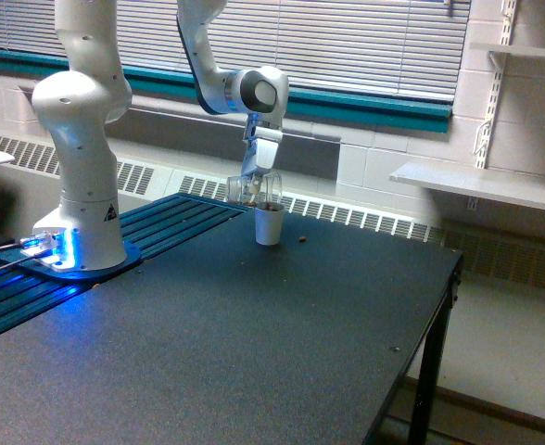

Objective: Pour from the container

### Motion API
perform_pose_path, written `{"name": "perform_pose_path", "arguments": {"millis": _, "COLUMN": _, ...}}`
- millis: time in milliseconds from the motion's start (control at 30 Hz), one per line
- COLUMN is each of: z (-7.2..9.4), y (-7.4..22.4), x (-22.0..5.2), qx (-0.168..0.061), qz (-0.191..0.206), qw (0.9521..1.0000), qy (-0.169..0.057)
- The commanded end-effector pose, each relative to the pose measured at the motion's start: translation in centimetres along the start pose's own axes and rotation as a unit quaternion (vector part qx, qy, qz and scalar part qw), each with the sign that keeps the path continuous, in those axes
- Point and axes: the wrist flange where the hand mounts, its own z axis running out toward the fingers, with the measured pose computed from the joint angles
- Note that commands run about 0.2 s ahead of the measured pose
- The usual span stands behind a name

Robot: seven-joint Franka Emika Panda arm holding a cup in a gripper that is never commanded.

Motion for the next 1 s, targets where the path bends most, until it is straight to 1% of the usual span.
{"name": "perform_pose_path", "arguments": {"millis": 33, "z": 0.8, "y": -0.1, "x": -0.6, "qx": -0.012, "qz": -0.008, "qw": 0.9999, "qy": -0.008}}
{"name": "perform_pose_path", "arguments": {"millis": 200, "z": 0.9, "y": -0.1, "x": -0.6, "qx": -0.014, "qz": -0.010, "qw": 0.9998, "qy": -0.012}}
{"name": "perform_pose_path", "arguments": {"millis": 600, "z": 0.3, "y": -0.5, "x": 0.0, "qx": -0.013, "qz": -0.020, "qw": 0.9996, "qy": -0.014}}
{"name": "perform_pose_path", "arguments": {"millis": 1000, "z": -1.1, "y": -0.6, "x": 0.9, "qx": -0.015, "qz": -0.033, "qw": 0.9992, "qy": -0.018}}
